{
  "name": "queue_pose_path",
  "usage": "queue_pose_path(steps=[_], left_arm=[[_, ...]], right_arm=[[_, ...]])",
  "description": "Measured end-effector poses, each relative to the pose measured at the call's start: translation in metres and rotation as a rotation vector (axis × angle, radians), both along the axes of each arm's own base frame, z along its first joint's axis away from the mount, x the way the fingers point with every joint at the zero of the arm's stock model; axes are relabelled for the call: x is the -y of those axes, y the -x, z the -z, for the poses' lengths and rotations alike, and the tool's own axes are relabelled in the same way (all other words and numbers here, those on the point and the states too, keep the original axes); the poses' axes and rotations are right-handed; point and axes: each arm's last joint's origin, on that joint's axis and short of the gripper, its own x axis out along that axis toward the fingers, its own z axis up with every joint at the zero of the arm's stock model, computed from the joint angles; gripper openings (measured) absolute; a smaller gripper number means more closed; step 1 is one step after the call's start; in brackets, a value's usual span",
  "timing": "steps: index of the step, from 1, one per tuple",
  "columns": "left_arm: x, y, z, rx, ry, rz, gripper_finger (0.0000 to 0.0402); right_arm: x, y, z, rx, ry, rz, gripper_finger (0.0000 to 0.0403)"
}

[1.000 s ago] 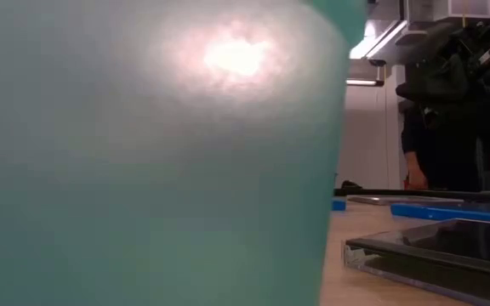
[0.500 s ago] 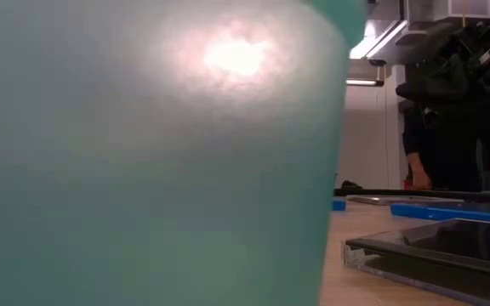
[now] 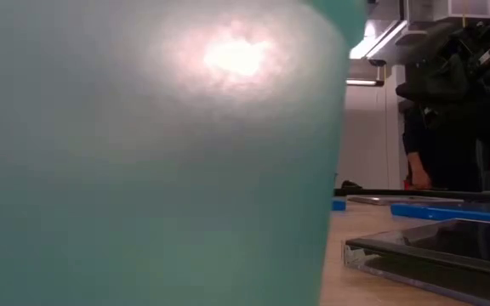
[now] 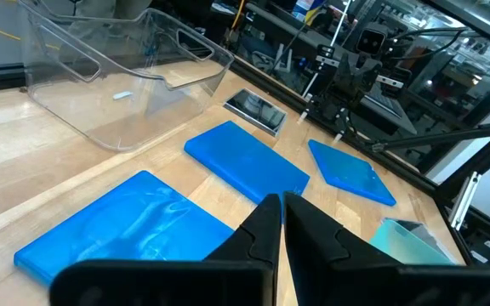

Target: Pick & place jewel cases by type

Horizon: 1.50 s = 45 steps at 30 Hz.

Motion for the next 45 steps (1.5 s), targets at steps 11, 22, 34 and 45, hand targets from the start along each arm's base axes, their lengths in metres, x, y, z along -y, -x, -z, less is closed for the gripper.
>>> queue_pose_path(steps=[11, 22, 34, 45], left_arm=[[0.000, 0.000, 0.000, 0.000, 0.000, 0.000, 0.0013], [0.000, 0.000, 0.000, 0.000, 0.000, 0.000, 0.0011], [-0.004, 0.001, -0.002, 0.031, 0.027, -0.167, 0.0013], [-0.004, 0.000, -0.020, 0.195, -0.073, -0.143, 0.0009]], right_arm=[[0.000, 0.000, 0.000, 0.001, 0.001, 0.000, 0.0020], [0.000, 0.000, -0.003, 0.039, -0.109, 0.005, 0.0020], [0.000, 0.000, -0.003, 0.051, -0.210, 0.009, 0.0020], [0.000, 0.001, -0.022, 0.093, -0.092, 0.009, 0.0020]])
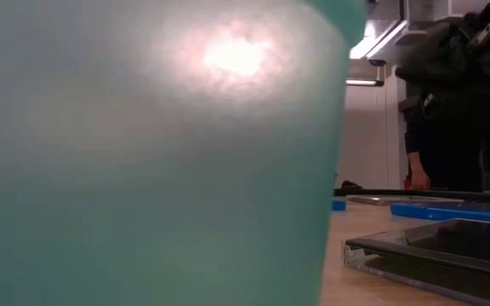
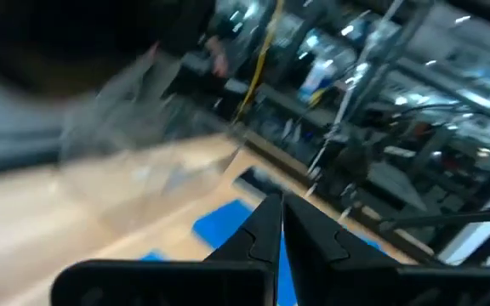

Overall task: Pick & place jewel cases by type
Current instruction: Put the top right blue cd case into the green bin

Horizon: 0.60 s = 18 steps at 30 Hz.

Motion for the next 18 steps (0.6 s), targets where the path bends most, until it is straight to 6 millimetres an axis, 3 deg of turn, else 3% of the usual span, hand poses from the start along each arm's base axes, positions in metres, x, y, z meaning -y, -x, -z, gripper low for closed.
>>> queue_pose_path(steps=[9, 13, 18], left_arm=[[0.001, -0.001, -0.030, 0.065, -0.071, 0.026, 0.0008], [0.000, -0.006, -0.056, 0.048, -0.101, 0.032, 0.0011], [-0.002, -0.019, -0.104, 0.014, -0.217, 0.059, 0.0010]], right_arm=[[0.002, -0.004, -0.060, -0.150, 0.094, 0.057, 0.0020], [0.004, -0.013, -0.088, -0.187, 0.121, 0.089, 0.0020], [0.005, -0.025, -0.114, -0.224, 0.152, 0.099, 0.0020]])
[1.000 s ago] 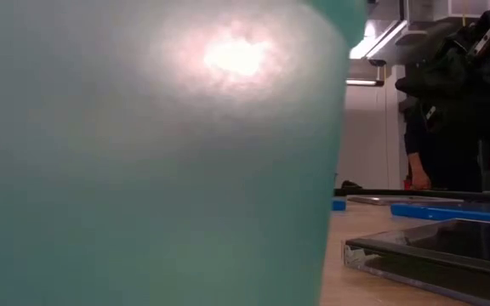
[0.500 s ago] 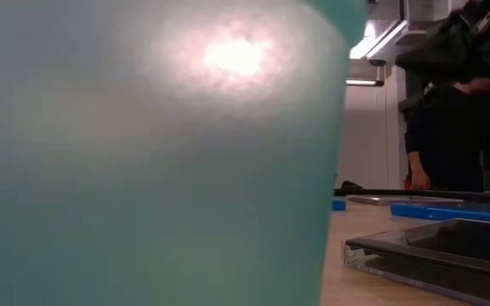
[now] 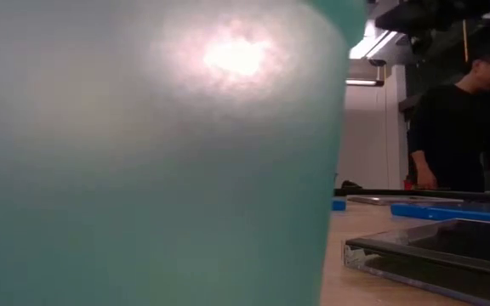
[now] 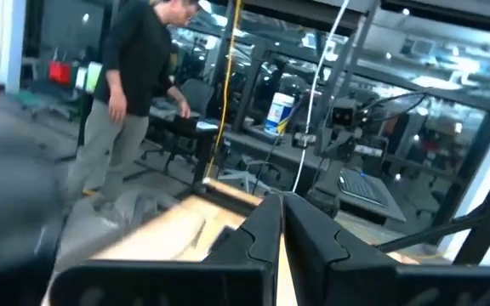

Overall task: Pick & place jewel cases by type
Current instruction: Put the top right blue cd case into the green bin

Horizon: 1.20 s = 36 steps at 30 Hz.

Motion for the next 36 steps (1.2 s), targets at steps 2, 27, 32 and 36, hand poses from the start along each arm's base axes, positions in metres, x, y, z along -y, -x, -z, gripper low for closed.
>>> queue_pose_path(steps=[2, 27, 32, 36], left_arm=[[-0.002, -0.009, -0.021, -0.012, -0.041, 0.010, 0.0009], [-0.032, -0.161, -0.047, -0.527, -0.027, 0.145, 0.0002], [-0.034, -0.174, -0.031, -0.587, -0.007, 0.149, 0.0002], [-0.036, -0.183, -0.016, -0.657, 0.015, 0.154, 0.0002]], right_arm=[[0.000, -0.005, -0.008, -0.023, 0.012, -0.002, 0.0020], [0.004, -0.023, -0.001, -0.283, -0.102, 0.119, 0.0006], [0.007, -0.031, 0.011, -0.400, -0.106, 0.146, 0.0011], [0.014, -0.040, 0.025, -0.515, -0.123, 0.169, 0.0005]])
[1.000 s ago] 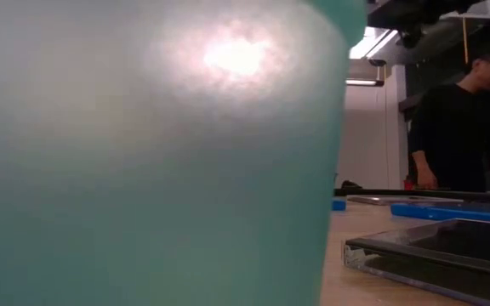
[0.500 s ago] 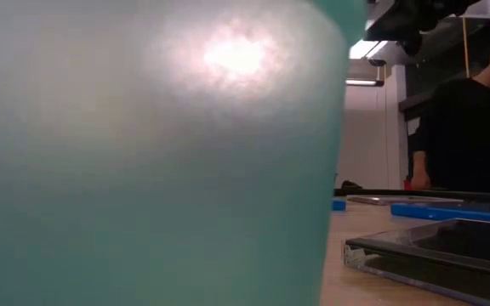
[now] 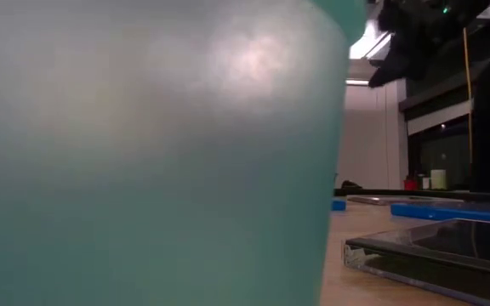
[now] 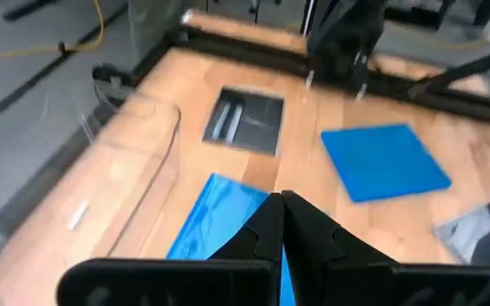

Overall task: Pick & place jewel cases by type
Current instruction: Put the top right blue cd case into the green bin

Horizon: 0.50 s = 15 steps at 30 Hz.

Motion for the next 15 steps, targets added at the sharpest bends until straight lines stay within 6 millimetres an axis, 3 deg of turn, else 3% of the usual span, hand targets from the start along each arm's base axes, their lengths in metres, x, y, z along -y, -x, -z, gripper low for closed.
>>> queue_pose_path(steps=[15], left_arm=[[-0.005, -0.026, 0.056, -0.234, 0.074, -0.014, 0.0003]], right_arm=[[0.025, -0.041, 0.052, -0.300, -0.036, -0.061, 0.0009]])
